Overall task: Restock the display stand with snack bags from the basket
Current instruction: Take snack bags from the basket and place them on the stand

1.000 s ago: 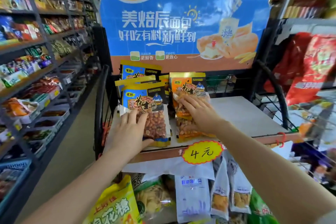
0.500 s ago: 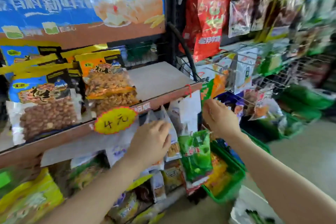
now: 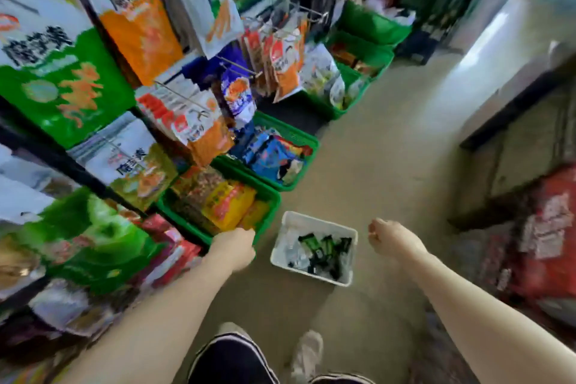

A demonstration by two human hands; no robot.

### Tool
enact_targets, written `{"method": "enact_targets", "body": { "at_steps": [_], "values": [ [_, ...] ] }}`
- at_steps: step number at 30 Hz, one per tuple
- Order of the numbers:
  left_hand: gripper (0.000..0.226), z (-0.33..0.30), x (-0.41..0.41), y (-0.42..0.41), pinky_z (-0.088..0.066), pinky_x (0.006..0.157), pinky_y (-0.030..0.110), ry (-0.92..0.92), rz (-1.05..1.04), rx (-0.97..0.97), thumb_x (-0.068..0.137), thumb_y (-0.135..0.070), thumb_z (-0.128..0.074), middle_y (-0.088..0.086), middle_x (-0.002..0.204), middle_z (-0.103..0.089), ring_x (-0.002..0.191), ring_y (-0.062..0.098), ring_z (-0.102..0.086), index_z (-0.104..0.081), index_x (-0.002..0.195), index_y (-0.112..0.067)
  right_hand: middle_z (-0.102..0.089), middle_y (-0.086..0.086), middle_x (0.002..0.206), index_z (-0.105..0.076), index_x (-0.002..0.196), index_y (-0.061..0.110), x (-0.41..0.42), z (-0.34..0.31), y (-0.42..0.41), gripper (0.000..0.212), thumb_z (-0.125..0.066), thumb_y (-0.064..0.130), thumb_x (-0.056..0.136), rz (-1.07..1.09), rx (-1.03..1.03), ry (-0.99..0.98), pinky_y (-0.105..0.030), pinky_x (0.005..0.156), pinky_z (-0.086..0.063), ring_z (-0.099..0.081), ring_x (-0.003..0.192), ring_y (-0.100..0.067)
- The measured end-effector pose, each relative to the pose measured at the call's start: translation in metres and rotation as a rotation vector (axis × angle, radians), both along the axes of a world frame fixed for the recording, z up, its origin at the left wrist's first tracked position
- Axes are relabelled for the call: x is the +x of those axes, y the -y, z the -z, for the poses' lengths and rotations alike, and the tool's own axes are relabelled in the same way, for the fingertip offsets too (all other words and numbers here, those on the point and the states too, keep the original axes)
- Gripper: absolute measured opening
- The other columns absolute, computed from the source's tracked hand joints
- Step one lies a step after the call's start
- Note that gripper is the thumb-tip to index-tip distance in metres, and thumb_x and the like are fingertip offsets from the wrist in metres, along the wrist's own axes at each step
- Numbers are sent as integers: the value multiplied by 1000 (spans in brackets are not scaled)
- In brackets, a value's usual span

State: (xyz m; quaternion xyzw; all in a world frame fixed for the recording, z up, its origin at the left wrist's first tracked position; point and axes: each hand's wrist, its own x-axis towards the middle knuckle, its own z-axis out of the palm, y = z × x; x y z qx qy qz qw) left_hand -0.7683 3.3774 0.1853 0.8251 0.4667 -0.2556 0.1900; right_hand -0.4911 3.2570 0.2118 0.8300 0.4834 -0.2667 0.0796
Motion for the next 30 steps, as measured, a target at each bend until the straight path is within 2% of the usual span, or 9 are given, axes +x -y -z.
{"method": "enact_targets", "body": {
  "at_steps": [9, 14, 16, 19, 21, 23, 26, 28, 30],
  "values": [
    [25, 145, 129, -49, -46, 76, 35, -4, 152, -228, 92, -27, -38, 5, 116, -56, 102, 26, -57, -50, 112, -17, -58, -10, 115, -52, 107, 12, 73, 158, -10, 24, -38, 24, 91, 237, -227, -151, -36, 87, -47, -55, 110, -28],
    [15, 267, 180, -78, -44, 70, 35, -66, 229, -337, 90, -21, -40, 7, 113, -59, 99, 28, -59, -49, 102, -15, -59, -11, 114, -53, 107, 8, 86, 283, -47, 23, -39, 19, 92, 350, -231, -256, -34, 76, -43, -57, 105, -29],
    [20, 327, 195, -87, -45, 71, 37, -87, 235, -357, 90, -18, -39, 9, 116, -57, 99, 30, -59, -47, 108, -13, -60, -9, 108, -53, 104, 9, 88, 341, -61, 21, -39, 20, 92, 391, -212, -292, -32, 69, -40, -58, 100, -29],
    [27, 414, 209, -100, -43, 71, 36, -91, 165, -364, 92, -16, -35, 10, 119, -53, 97, 29, -57, -44, 117, -12, -57, -10, 105, -49, 96, 12, 87, 429, -76, 14, -36, 18, 93, 395, -225, -333, -36, 72, -47, -54, 93, -27],
    [32, 470, 216, -104, -44, 70, 34, -83, 127, -358, 91, -13, -36, 10, 123, -52, 92, 25, -56, -43, 122, -12, -55, -9, 112, -47, 106, 13, 87, 485, -81, 19, -36, 9, 91, 383, -265, -329, -37, 75, -46, -52, 99, -26],
    [35, 518, 218, -104, -46, 66, 29, -64, 114, -372, 91, -12, -40, 8, 125, -50, 89, 19, -54, -41, 126, -12, -48, -10, 130, -40, 128, 11, 89, 533, -85, 43, -35, -3, 87, 384, -253, -313, -38, 87, -47, -48, 116, -26],
    [50, 579, 212, -101, -50, 89, 34, -78, 160, -367, 87, -19, -49, 9, 135, -44, 113, 22, -50, -34, 135, -13, -33, -13, 149, -17, 147, 9, 89, 592, -94, 64, -32, -8, 87, 352, -218, -306, -40, 104, -40, -36, 134, -27],
    [60, 606, 207, -99, -41, 103, 41, -97, 215, -334, 87, -28, -52, 12, 144, -36, 128, 26, -40, -28, 139, -13, -41, -18, 144, -11, 148, 10, 87, 623, -100, 63, -35, -2, 91, 396, -251, -317, -43, 98, -46, -47, 126, -31],
    [63, 623, 206, -100, -30, 110, 42, -115, 244, -341, 90, -35, -47, 11, 150, -26, 136, 27, -29, -19, 143, -15, -57, -18, 124, -20, 145, 8, 84, 644, -101, 57, -44, 13, 94, 456, -269, -288, -43, 82, -54, -59, 106, -33]
  ]
}}
